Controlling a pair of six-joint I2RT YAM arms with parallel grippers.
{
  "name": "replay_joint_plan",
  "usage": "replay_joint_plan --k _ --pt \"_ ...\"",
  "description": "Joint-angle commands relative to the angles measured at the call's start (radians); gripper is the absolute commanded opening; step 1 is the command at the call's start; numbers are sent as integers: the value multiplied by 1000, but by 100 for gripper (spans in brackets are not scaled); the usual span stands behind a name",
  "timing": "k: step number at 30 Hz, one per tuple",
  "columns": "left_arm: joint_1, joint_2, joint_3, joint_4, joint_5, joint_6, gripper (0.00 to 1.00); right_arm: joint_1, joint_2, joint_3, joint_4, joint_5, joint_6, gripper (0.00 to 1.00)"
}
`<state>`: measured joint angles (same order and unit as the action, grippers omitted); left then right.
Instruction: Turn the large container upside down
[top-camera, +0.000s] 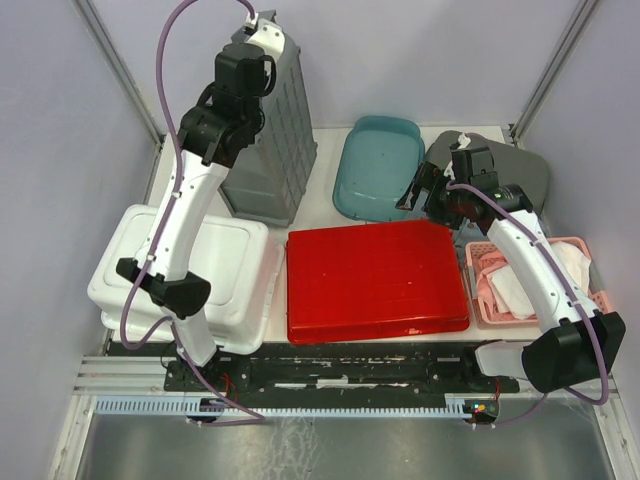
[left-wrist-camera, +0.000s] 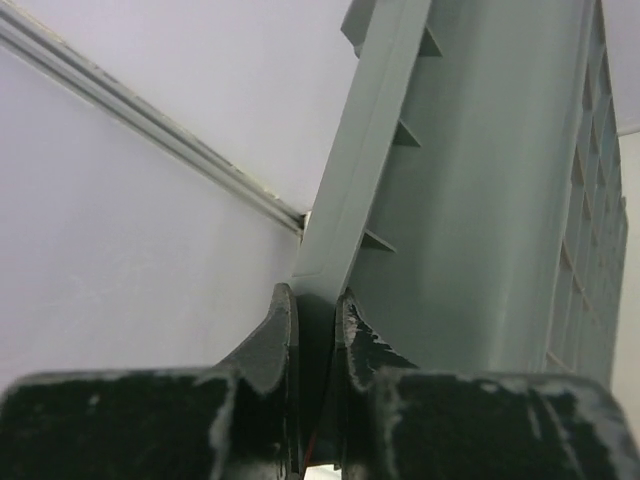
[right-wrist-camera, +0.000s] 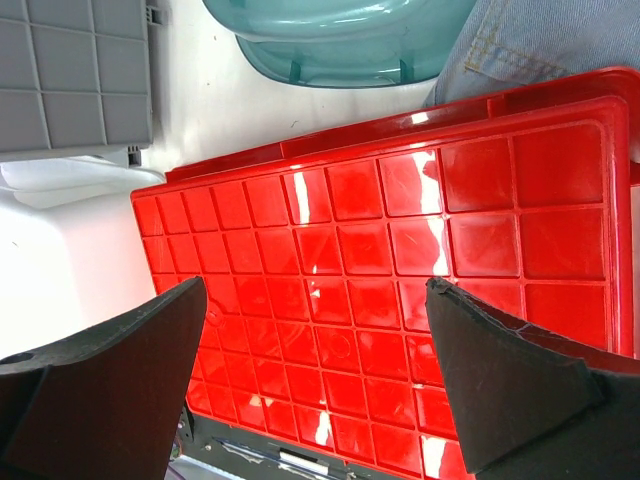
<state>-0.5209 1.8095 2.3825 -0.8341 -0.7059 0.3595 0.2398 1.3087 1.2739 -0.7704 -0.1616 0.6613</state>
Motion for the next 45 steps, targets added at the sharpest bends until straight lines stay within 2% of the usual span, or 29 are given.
replay_joint_plan --k 1,4,6,9,13,17,23,29,32,35,37,42,45 --pt "1 -20 -11 127 -24 -106 3 -5 -3 12 46 -12 8 99" --pt "33 -33 -11 156 9 -122 3 -4 -4 7 49 -20 11 99" --pt "88 -47 -9 145 90 -179 3 -4 -5 6 48 -24 11 100" --pt "216 -70 -29 125 255 -290 3 -5 -10 1 49 -24 12 100" --pt "414 -113 -142 154 479 -435 3 -5 -12 -5 51 -29 12 100" --pt "507 -118 -229 170 574 -514 3 -5 -11 -8 54 -33 15 99" --pt "533 -105 -318 168 603 -548 3 -4 -14 -10 55 -32 15 100" --pt "545 -137 -383 176 591 -505 3 -4 -15 -19 53 -30 17 99" --pt "593 -152 -403 172 686 -482 3 -4 -16 -21 52 -26 17 100" --pt "677 -153 -406 152 866 -475 3 -4 -14 -21 54 -29 16 100" --pt "715 -152 -398 131 936 -464 3 -3 -11 -21 56 -29 17 100" --pt "771 -144 -371 78 1039 -443 3 -4 5 -16 63 -38 17 100" --pt "781 -117 -358 60 1019 -448 3 -4 17 -11 71 -46 17 99"
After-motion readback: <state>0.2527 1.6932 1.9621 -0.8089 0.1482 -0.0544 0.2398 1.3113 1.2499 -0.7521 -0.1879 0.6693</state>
